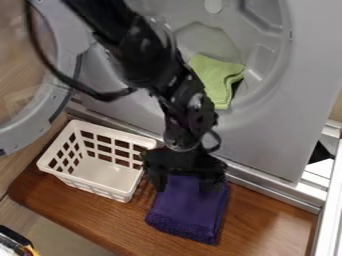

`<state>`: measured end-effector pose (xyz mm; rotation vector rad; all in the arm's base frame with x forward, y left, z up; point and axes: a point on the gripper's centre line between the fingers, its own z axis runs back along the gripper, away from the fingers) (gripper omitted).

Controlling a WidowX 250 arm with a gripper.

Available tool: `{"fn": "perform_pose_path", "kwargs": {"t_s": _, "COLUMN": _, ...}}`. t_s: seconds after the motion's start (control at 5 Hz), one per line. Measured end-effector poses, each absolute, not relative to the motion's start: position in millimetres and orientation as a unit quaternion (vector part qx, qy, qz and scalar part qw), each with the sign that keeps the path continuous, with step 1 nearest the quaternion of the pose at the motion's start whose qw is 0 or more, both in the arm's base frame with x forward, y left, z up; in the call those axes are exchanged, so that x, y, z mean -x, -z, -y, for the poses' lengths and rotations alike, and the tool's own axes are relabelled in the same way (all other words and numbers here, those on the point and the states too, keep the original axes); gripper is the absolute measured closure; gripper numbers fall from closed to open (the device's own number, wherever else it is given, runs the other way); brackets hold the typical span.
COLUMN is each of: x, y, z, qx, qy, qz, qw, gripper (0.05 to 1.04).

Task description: Move the blue clothe

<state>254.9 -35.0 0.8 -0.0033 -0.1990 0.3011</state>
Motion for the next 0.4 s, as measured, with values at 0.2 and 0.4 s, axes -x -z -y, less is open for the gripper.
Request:
{"fn": "perform_pose_path", "kwargs": {"t_s": 0.2, "x": -251.0, "y": -11.5, "z": 34.5, "qx": 0.007, "qy": -0.154, "qz": 0.111, "qw": 0.982, "gripper": 0.084}}
{"fn": "perform_pose_path", "kwargs": {"t_s": 0.4, "x": -251.0, "y": -11.5, "z": 34.5, "qx": 0.007, "qy": -0.154, "qz": 0.111, "qw": 0.982, "gripper": 0.084}}
